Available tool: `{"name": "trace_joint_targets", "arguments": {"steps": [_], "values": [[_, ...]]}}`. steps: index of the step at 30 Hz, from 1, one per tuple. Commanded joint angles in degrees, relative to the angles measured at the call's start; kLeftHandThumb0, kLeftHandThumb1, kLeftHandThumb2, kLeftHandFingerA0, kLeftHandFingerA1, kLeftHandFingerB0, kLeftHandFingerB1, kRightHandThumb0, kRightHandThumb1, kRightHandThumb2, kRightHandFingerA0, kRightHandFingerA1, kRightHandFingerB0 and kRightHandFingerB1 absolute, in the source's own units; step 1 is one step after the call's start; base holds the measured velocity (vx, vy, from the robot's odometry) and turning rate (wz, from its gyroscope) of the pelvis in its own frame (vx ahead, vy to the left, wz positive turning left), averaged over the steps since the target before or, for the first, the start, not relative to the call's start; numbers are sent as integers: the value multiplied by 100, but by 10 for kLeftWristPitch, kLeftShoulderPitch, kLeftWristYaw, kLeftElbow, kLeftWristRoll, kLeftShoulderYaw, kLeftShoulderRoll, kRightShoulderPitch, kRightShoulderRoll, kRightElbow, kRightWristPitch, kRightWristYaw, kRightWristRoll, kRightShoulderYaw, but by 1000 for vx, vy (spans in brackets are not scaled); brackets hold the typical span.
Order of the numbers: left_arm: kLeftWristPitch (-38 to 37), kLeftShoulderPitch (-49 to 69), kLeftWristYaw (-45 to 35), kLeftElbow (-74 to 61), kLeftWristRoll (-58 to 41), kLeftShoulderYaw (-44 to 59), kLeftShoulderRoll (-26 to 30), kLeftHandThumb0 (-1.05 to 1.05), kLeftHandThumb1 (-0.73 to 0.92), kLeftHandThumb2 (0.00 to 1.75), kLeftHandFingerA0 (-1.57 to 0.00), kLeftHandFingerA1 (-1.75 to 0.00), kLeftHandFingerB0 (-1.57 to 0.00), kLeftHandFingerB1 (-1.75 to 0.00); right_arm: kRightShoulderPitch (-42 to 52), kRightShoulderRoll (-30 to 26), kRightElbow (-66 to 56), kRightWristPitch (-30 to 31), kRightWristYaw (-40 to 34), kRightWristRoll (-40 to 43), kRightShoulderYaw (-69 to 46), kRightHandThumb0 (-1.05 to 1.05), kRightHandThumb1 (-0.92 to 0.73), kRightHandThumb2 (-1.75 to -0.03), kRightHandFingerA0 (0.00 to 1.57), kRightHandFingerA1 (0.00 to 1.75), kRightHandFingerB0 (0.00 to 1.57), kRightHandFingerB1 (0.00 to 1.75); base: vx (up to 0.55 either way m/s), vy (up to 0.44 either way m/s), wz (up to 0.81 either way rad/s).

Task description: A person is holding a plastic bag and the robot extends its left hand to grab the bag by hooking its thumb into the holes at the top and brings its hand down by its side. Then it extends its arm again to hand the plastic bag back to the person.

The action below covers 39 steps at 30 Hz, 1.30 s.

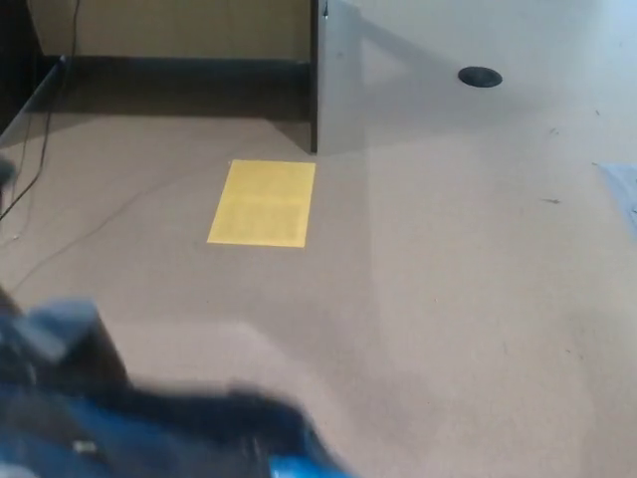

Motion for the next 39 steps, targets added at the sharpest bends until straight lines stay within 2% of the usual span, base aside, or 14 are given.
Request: {"name": "trace_joint_targets", "arguments": {"steps": [1, 7, 8, 12, 16, 17, 19, 23, 24, 26, 27, 29, 33, 39], "values": [[-137, 126, -15, 1, -55, 42, -23, -35, 74, 71, -87, -162, -79, -107, -5, -12, 5, 7, -6, -6, 1, -51, -74, -63, 82, 52, 81, 47, 0, 0, 0], [-210, 143, 10, 97, -5, 21, -44, -35, 80, 69, -94, -174, -84, -104, 0, -11, 4, 3, -13, -12, 6, -48, -75, -63, 83, 53, 81, 48, 0, 0, 0], [-208, 152, -5, 101, -18, 11, -44, -39, 74, 68, -104, -160, -95, -93, -4, -10, 6, 4, -16, -15, 8, -50, -75, -63, 83, 52, 83, 48, 0, 0, 0], [-215, 141, 7, 141, 36, 11, -48, -22, 74, 82, -97, -163, -85, -105, -8, -9, 7, 10, -16, -15, 9, -52, -75, -62, 82, 52, 82, 48, 0, 0, 0], [-222, 117, 45, 202, 92, 17, -57, -23, 77, 71, -93, -167, -83, -107, -9, -11, 2, 12, -15, -13, 8, -50, -74, -63, 83, 53, 82, 48, 0, 0, 0], [-218, 110, 64, 222, 123, 19, -51, -19, 63, 91, -93, -164, -81, -110, -10, -11, -1, 15, -14, -14, 8, -47, -75, -62, 81, 51, 81, 47, 0, 0, 0], [-205, 100, 94, 241, 166, 24, -46, -18, 58, 96, -92, -166, -82, -110, -12, -11, -1, 16, -16, -16, 9, -48, -75, -62, 82, 52, 82, 47, 0, 0, 0], [-197, 82, 123, 267, 192, 20, -40, -21, 63, 89, -91, -167, -82, -110, -13, -10, -1, 21, -13, -14, 8, -47, -75, -62, 81, 51, 81, 48, 0, 0, 0], [-209, 76, 119, 283, 174, 12, -45, -24, 79, 73, -94, -164, -87, -106, -13, -11, 0, 20, -17, -17, 10, -47, -75, -62, 81, 51, 81, 48, 0, 0, 0], [-203, 74, 133, 289, 193, 10, -41, -17, 72, 84, -90, -165, -83, -106, -14, -10, 4, 16, -15, -15, 9, -47, -75, -62, 81, 52, 82, 48, 0, 0, 0], [-188, 75, 150, 287, 221, 11, -38, -22, 62, 92, -108, -155, -85, -108, -14, -10, 4, 16, -15, -15, 10, -47, -75, -62, 81, 52, 83, 48, 0, 0, 0], [-189, 75, 157, 290, 224, 5, -42, -32, 83, 66, -84, -173, -80, -112, -13, -11, 4, 18, -17, -17, 11, -48, -74, -63, 83, 52, 83, 48, 0, 0, 0], [-207, 60, 137, 289, 191, -20, -50, -38, 86, 65, -95, -165, -88, -104, -12, -13, 2, 16, -18, -18, 11, -47, -75, -62, 82, 52, 82, 49, 0, 0, 0], [-158, -26, 74, 229, 176, -45, -49, -36, 82, 69, -88, -169, -87, -102, -7, -15, 1, 14, -19, -19, 11, -50, -74, -63, 84, 53, 82, 48, 0, 0, 0]]}}
